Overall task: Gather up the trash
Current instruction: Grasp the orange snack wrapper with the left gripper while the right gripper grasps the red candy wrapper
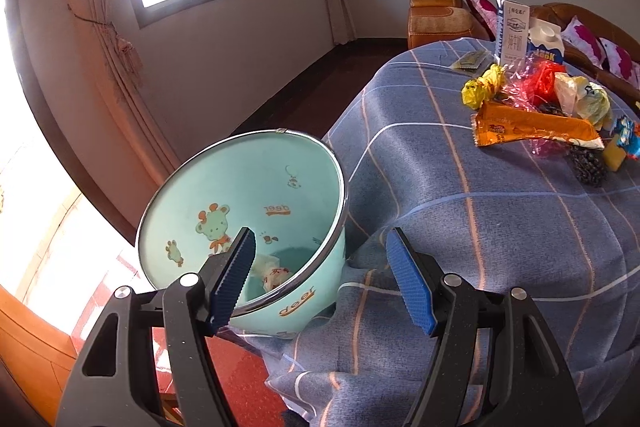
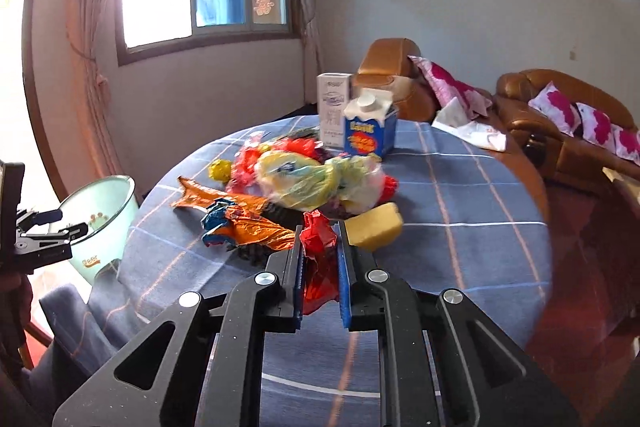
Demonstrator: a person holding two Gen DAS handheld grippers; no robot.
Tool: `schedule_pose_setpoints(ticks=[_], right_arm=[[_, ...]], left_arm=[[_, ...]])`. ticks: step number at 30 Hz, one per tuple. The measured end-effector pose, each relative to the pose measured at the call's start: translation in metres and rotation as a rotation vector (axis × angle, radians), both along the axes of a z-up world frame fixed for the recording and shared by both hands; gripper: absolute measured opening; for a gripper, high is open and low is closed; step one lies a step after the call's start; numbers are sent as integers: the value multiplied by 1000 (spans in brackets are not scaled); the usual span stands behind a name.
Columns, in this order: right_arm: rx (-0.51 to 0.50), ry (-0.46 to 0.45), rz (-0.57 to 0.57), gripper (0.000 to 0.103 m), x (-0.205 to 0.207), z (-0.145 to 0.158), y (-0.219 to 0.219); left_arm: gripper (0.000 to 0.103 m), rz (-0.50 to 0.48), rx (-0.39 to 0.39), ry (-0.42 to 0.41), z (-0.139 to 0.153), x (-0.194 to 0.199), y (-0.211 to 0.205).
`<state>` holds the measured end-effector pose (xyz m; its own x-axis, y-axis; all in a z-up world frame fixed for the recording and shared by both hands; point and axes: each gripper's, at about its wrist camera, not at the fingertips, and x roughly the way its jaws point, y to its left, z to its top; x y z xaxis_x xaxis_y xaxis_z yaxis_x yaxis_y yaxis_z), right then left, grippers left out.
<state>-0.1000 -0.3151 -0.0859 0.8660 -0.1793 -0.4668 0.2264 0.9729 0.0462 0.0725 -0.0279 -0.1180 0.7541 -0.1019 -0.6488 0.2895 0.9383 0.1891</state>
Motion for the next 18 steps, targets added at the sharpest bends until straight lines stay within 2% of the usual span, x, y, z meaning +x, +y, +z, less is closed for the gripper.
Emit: schedule_pose_setpoints(ticks=[9,18], right_arm=[[56,-59,-136,14,0,3,-58],[105,-54,-162,14,0,-12,-82]], left_arm=[[67,-199,35,-80,12,-2,-82],[67,-303,69,-38,-4,21,-137]])
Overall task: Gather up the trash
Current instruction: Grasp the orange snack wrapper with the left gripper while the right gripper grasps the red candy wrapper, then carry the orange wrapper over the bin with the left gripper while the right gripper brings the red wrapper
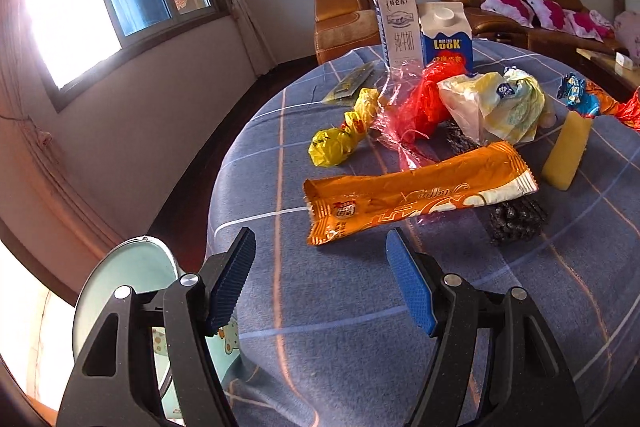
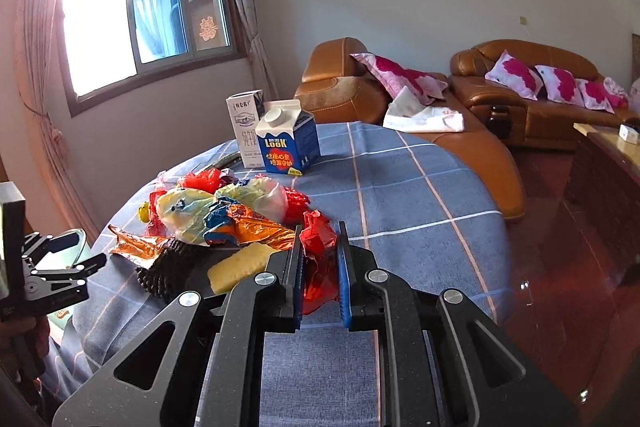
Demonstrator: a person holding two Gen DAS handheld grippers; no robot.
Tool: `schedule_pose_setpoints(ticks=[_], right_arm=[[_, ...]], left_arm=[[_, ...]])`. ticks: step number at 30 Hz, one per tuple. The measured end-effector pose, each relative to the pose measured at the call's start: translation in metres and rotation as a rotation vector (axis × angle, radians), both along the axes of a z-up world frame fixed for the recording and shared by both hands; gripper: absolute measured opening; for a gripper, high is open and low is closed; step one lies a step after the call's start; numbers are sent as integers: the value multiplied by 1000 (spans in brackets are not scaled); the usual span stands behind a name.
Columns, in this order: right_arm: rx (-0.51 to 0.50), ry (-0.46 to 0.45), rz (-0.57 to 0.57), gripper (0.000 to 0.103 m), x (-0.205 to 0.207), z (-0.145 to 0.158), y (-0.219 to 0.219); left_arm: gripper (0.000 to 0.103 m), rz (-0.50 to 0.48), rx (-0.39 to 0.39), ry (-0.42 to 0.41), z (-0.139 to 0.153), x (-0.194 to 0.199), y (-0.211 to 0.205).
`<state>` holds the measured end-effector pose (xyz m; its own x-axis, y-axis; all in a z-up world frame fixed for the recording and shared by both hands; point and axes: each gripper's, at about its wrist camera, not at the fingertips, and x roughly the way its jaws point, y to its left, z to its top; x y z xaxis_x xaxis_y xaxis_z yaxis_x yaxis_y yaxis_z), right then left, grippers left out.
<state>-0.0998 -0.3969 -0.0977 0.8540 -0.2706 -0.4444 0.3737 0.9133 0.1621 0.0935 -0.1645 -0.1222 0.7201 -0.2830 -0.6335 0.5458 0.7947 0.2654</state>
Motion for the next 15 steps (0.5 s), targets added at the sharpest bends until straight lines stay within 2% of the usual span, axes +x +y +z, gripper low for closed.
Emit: schedule_pose_setpoints(ticks=[5,6,7,8,9,10,12,15], right_arm=[[14,-1,5,14,3,-4,-3],[17,-2,8,14,4,-5,-3],[20,-2,11,14,4,-5,-2],[20,-2,15,14,4,-5,-2],[18,-4,17,14,4,-5,-1],[17,-6,19,14,4,-4,0],[15,-10,22,14,3,-3,1],[10,-18,27,14,2,1,4]], left_arm=[[67,-43,43,7,-10,6,-21],[65,-51,55,14,-13,7,-24],[57,-63,64,25,-15,9,-26],[34,-73,70,43,-17,11,-27],[25,-78,77,49,-18,12,-28],[23,-82,84,32,-17,10,-28],[9,-107,83,21,-14,7,-28],[4,-114,72,18,-9,3,-22]])
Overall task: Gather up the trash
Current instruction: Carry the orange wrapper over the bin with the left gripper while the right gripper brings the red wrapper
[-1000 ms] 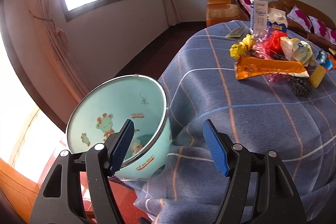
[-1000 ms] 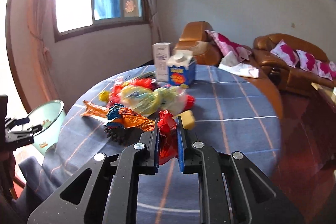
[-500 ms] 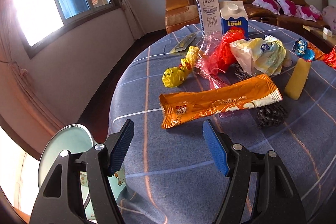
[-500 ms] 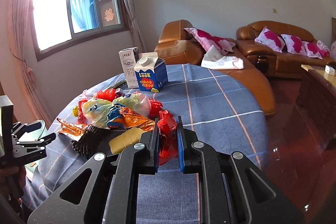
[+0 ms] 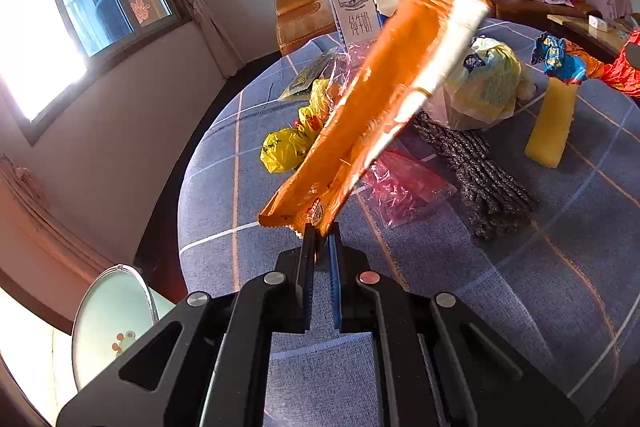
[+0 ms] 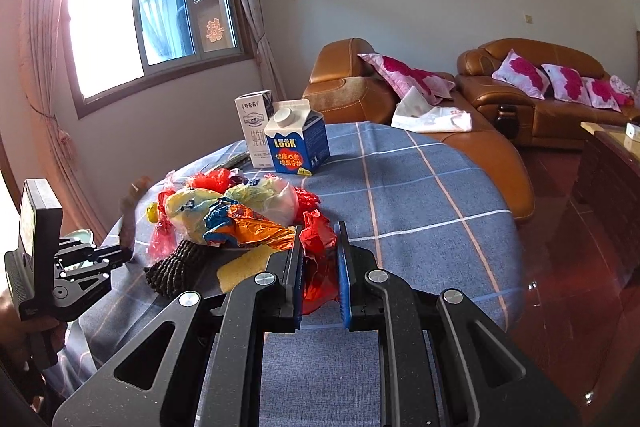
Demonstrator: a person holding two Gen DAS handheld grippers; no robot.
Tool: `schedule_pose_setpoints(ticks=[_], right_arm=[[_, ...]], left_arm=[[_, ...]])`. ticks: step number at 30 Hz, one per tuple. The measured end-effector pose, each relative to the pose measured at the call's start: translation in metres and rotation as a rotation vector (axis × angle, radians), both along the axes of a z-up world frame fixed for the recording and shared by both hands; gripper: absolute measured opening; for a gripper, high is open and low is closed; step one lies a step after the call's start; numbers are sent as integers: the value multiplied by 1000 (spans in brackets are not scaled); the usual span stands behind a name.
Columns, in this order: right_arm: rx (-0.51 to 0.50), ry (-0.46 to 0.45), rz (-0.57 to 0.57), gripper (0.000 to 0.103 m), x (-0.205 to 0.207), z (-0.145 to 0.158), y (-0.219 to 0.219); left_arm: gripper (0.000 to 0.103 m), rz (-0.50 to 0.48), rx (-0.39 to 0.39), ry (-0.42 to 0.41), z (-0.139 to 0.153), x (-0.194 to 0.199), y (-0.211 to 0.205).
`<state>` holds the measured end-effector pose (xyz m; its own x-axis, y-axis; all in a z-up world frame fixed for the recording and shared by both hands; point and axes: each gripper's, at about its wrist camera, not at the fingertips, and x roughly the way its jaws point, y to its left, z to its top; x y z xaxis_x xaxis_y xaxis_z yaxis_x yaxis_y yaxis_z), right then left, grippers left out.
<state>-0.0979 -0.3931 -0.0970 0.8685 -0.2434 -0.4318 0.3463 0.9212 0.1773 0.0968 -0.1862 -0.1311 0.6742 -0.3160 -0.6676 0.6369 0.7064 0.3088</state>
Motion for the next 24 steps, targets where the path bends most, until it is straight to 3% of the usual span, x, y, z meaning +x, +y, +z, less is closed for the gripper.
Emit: schedule_pose_setpoints(ticks=[12,18,24], right_arm=[[-22,-30,57,14,1,17,25],[-36,-45,118,14,18,25,48],[-75,-62,206,14,54,34,79]], left_arm=[[2,51,-87,28,26,-16,53],[2,191,-124,15,39,-16,101],[2,339,-61,-48,43,-11,143]])
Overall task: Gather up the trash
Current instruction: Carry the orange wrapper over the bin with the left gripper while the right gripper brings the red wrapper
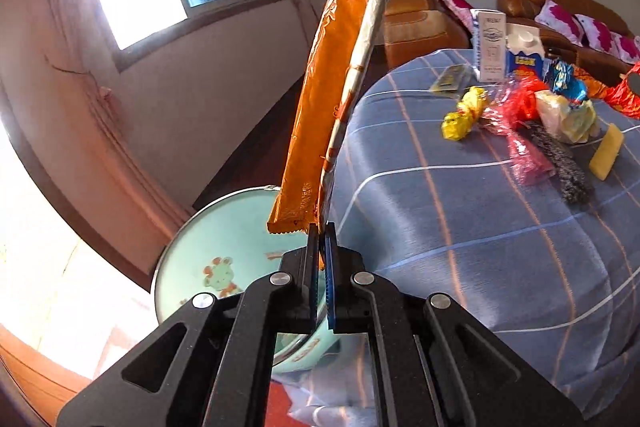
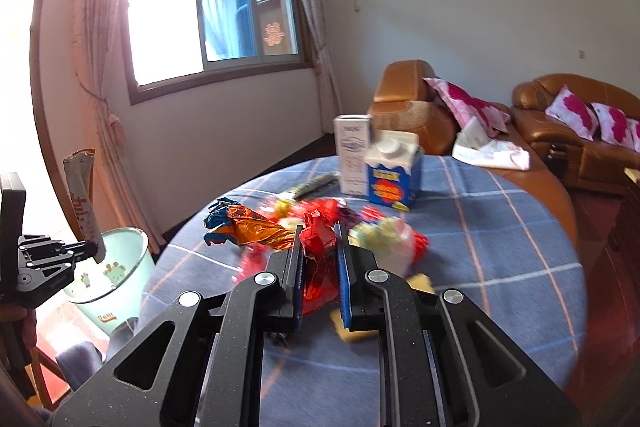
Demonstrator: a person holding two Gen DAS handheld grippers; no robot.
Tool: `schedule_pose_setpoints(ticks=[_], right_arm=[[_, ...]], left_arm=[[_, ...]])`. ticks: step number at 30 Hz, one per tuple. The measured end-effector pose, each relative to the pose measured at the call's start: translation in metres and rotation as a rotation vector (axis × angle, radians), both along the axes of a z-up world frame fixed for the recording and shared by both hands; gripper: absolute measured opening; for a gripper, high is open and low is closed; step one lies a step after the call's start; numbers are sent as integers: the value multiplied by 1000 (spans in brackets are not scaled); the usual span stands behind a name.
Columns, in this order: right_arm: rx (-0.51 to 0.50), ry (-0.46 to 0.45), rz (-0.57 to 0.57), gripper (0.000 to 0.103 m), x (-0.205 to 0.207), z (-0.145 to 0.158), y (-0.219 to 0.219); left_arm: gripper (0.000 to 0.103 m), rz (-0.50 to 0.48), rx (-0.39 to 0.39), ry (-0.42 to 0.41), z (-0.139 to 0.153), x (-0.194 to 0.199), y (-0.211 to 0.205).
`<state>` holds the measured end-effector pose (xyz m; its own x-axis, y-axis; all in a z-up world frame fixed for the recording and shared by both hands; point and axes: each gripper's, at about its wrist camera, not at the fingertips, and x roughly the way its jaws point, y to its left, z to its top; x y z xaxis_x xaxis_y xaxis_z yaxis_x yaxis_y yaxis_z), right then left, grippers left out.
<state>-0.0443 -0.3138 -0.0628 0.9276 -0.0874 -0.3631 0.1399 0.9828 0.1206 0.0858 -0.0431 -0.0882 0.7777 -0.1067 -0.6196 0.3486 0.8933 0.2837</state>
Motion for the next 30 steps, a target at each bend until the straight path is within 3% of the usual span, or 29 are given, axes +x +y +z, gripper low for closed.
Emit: schedule_pose_setpoints(ticks=[6,17,30], right_arm=[[-48,-22,114,14,40,14,41],[-102,-5,275,14,98,19,113],[-141,42,393,14,150,5,174]], left_arm=[[2,111,50,2,-4,8,34],[2,256,35,31,-5,27,93],[3,342,30,34,-10,45,131]])
